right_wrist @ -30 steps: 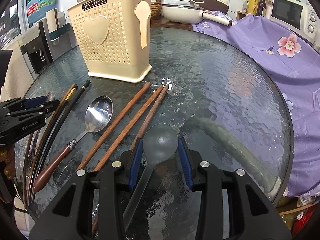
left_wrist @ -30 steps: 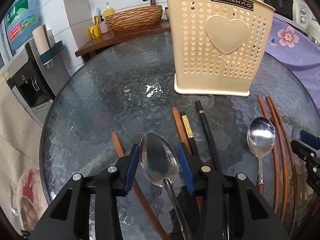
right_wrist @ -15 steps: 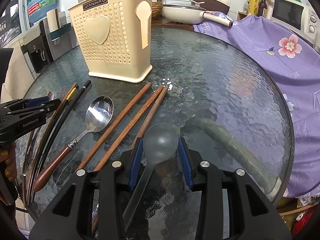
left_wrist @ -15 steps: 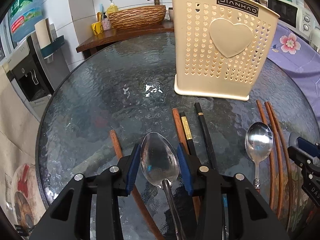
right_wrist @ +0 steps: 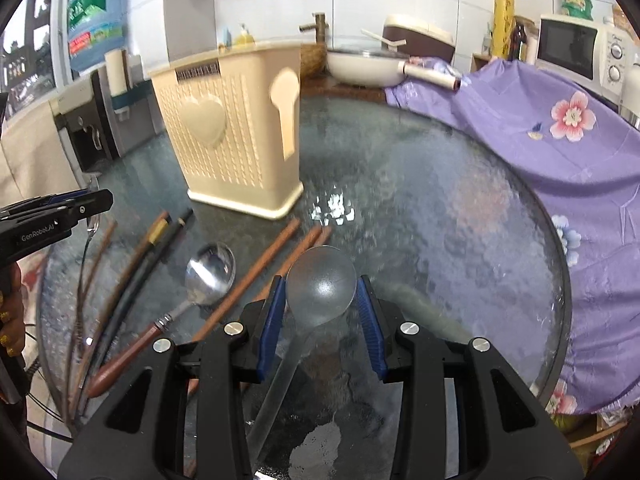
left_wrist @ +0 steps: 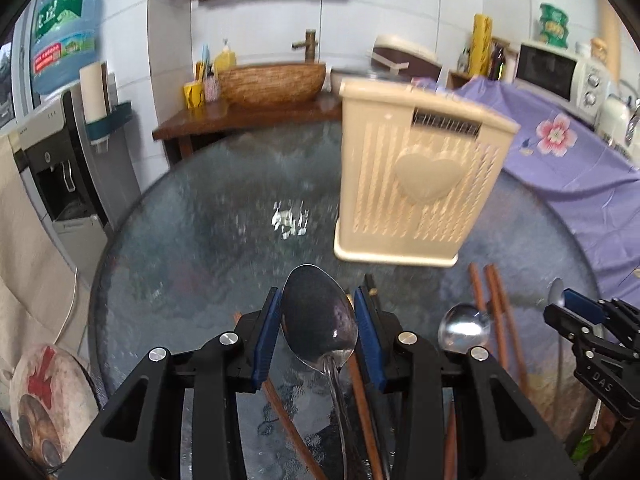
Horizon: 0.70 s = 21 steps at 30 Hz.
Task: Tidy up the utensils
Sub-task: 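Lift both spoons and carry them over the cream utensil holder with both tools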
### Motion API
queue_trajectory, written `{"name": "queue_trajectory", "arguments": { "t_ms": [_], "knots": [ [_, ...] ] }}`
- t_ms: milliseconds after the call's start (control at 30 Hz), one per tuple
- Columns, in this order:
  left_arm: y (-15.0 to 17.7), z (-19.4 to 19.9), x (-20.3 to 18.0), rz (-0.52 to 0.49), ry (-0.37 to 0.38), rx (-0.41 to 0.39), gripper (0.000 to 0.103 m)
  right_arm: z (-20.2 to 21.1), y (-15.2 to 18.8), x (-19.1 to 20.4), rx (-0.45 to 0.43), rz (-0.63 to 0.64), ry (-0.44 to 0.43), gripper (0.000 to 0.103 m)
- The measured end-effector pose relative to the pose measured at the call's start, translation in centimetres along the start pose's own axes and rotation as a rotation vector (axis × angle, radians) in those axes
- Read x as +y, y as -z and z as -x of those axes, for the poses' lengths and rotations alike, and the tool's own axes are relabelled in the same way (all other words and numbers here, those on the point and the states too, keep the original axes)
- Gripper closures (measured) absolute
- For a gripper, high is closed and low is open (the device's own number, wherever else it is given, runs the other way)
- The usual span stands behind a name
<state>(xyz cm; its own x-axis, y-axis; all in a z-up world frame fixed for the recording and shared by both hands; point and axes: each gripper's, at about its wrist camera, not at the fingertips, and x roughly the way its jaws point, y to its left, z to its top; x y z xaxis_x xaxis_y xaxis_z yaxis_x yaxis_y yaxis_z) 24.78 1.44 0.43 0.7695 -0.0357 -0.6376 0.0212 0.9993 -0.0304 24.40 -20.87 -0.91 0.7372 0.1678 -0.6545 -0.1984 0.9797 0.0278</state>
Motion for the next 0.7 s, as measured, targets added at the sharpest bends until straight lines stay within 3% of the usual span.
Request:
{"name": "queue_trajectory", "arguments": {
  "t_ms": [167,700],
  "knots": [
    [-0.7,2.5,-0.5,-0.018,0.036,-0.072,0.066,1.9,-1.1,0.0,-0.053,0.014,-0.027,0.066],
    [-2.2,6.0,-0.5,-0.028,0.082,-0.171,0.067,5.0,-3.4,0.7,-0.129,0.06,-0.111,0.066]
  ]
}}
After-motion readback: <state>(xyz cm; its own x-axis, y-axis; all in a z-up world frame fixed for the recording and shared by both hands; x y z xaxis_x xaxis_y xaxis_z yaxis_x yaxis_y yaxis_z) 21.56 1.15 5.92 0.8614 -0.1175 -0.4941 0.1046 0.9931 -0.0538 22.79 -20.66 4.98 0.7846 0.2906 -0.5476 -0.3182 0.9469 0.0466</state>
